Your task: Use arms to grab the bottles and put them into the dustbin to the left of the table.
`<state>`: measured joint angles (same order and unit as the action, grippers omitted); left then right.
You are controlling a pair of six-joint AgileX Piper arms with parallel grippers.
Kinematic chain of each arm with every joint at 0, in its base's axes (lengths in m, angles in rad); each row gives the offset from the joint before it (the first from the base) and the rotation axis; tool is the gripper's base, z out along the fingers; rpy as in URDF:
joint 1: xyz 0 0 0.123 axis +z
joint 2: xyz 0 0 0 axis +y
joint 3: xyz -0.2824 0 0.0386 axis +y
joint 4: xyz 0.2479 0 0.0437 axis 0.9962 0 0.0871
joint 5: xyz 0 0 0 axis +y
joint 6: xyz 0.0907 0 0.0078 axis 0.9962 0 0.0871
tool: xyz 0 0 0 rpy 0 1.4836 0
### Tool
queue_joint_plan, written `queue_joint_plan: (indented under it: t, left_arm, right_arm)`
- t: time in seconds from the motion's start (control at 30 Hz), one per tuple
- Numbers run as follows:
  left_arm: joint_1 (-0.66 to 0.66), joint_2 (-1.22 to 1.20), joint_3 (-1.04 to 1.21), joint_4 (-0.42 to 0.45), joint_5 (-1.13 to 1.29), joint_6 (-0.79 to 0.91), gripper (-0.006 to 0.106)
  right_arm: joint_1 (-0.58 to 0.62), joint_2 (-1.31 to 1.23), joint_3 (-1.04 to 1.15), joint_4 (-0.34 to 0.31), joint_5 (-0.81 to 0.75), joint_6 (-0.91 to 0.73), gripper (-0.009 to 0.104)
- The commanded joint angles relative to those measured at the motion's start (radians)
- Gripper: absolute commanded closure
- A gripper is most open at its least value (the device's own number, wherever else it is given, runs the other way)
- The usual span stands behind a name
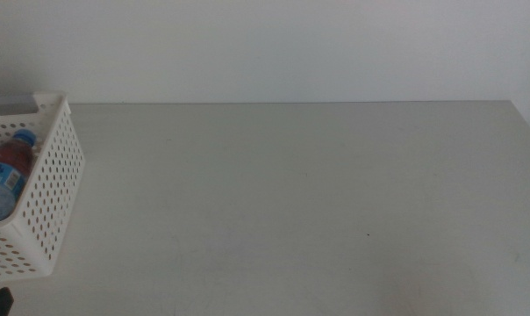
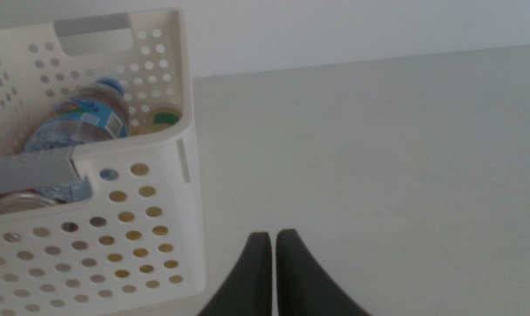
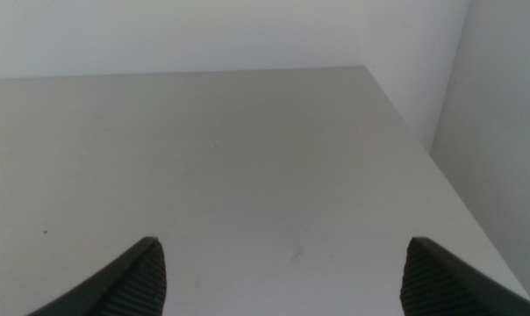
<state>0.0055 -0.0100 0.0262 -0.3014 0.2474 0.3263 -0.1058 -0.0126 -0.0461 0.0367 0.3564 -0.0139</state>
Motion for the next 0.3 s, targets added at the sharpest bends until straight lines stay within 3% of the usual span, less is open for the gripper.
queue_joint_plan:
  t: [0.0, 0.27]
  left_arm:
    - [-0.005, -0.03, 0.0, -0.008, -0.046, -0.014, 0.1]
    - [-0.005, -0.029, 0.003, -0.007, -0.074, -0.014, 0.102]
  right_arm:
    - [-0.008, -0.023, -0.003, -0.003, -0.09, -0.012, 0.02]
    - [-0.008, -0.023, 0.018, -0.008, -0.09, -0.012, 0.02]
